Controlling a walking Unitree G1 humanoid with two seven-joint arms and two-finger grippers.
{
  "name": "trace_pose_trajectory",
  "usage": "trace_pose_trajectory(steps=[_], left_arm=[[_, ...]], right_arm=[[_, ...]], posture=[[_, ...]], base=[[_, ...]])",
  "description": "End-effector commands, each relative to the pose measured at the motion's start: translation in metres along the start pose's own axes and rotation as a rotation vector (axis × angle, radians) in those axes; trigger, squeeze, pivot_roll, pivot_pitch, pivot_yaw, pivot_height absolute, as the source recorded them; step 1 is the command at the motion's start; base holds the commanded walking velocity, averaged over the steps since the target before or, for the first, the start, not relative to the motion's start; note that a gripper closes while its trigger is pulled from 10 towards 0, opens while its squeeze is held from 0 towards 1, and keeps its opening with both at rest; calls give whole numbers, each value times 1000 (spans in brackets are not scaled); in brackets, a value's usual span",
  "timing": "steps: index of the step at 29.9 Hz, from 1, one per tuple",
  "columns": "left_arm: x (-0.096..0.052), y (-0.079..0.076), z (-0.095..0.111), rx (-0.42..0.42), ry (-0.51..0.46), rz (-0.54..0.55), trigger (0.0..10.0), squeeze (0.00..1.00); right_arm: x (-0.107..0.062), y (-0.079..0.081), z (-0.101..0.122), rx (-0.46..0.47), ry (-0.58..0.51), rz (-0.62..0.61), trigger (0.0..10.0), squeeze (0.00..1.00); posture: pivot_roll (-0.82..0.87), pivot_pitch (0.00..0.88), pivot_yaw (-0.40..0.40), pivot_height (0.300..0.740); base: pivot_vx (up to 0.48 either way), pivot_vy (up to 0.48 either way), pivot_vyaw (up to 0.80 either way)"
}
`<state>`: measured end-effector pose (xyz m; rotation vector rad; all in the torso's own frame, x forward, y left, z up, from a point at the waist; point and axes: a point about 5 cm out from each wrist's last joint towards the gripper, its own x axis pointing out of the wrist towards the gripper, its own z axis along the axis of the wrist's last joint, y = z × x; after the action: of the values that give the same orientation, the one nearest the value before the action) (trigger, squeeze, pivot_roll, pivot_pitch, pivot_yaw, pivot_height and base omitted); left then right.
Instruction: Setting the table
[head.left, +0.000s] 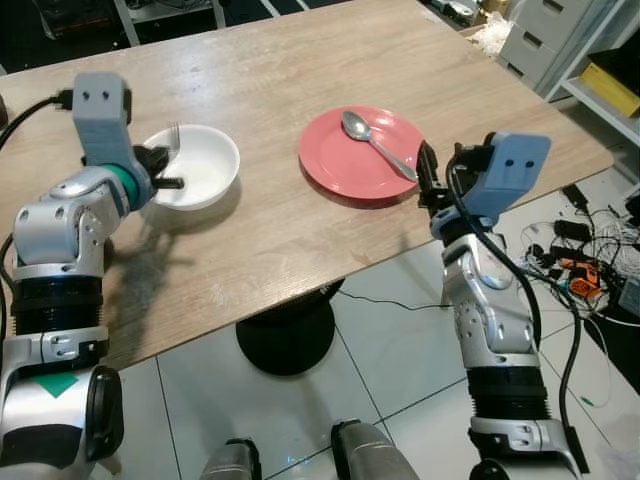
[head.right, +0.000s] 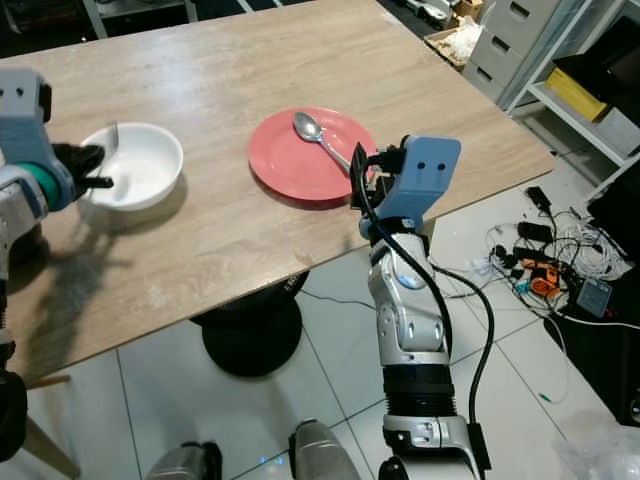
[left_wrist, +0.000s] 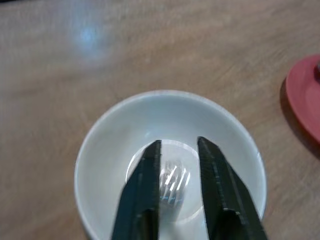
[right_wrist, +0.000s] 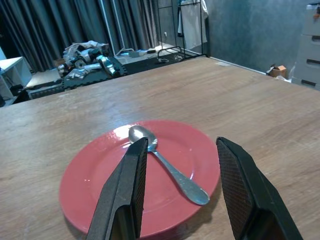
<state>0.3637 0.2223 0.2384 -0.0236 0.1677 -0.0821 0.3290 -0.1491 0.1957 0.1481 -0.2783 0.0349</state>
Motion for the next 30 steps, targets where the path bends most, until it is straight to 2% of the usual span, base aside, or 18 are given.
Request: trace_pose_trajectory(steps=[1,4,5,6,7,8,9,11,13,15,18,20,21,23,27,28,29,30], left_arm=[[1,5,6,56,-59,35,10000,1000],[-2,5,16,106,-163,54,10000,1000],[-6,3,21,144,-209,62,10000,890],[-6,3,21,144,-209,62,10000,890],[-9,1,26,175,-254,64,10000,710],[-13,-3,32,214,-302,63,10000,0],[-13,-3,32,214,-302,63,10000,0],[-19,-11,37,283,-357,43,10000,0],[-29,-31,40,374,-406,-38,10000,0],[-44,-54,28,405,-383,-169,10000,0],[-53,-62,11,408,-321,-209,10000,0],[-54,-63,5,406,-306,-209,10000,0],[-56,-63,-7,422,-255,-204,10000,0],[-59,-61,-23,385,-204,-144,10000,0],[-61,-59,-29,373,-193,-88,10000,0],[-65,-58,-31,456,-200,-43,10000,0],[-65,-58,-31,456,-200,-43,10000,0],[-67,-59,-33,538,-182,-39,10000,0]], right_arm=[[-3,-4,-2,-10,12,-14,10000,0],[-3,-3,-2,-10,12,-13,10000,0],[-3,-3,-2,-10,13,-12,10000,0],[-3,-3,-2,-10,13,-12,10000,0],[-3,-3,-2,-10,13,-11,10000,0],[-3,-2,-2,-9,14,-9,10000,0],[-3,-2,-2,-9,14,-9,10000,0],[-3,-2,-3,-9,15,-7,10000,0],[-4,0,-3,-7,16,-1,10000,0],[-5,3,-3,-11,15,9,10000,0],[-7,6,-4,-14,14,17,10000,0],[-8,6,-4,-14,14,19,10000,0],[-8,7,-5,-13,14,21,10000,0],[-9,7,-5,-11,15,21,10000,0],[-10,6,-5,-20,13,22,10000,0],[-10,4,-5,-33,13,22,10000,0],[-10,4,-5,-33,13,22,10000,0],[-10,4,-5,-38,14,20,10000,0]], posture=[[-67,82,49,740],[-67,84,48,740],[-63,86,44,740],[-63,86,44,740],[-63,86,44,740],[-63,86,44,740],[-63,86,44,740],[-60,88,41,740],[-56,89,41,740],[-54,89,43,740],[-48,90,43,740],[-47,90,42,740],[-49,91,42,740],[-46,88,38,740],[-48,85,37,740],[-48,81,37,740],[-48,81,37,740],[-50,77,38,740]], base=[[0,0,0],[0,0,0],[0,0,0],[0,0,0],[0,0,0],[0,0,0],[0,0,0],[0,0,0],[0,0,0],[0,0,0],[0,0,0],[0,0,0],[0,0,0],[0,0,0],[0,0,0],[0,0,0],[0,0,0],[0,0,0]])
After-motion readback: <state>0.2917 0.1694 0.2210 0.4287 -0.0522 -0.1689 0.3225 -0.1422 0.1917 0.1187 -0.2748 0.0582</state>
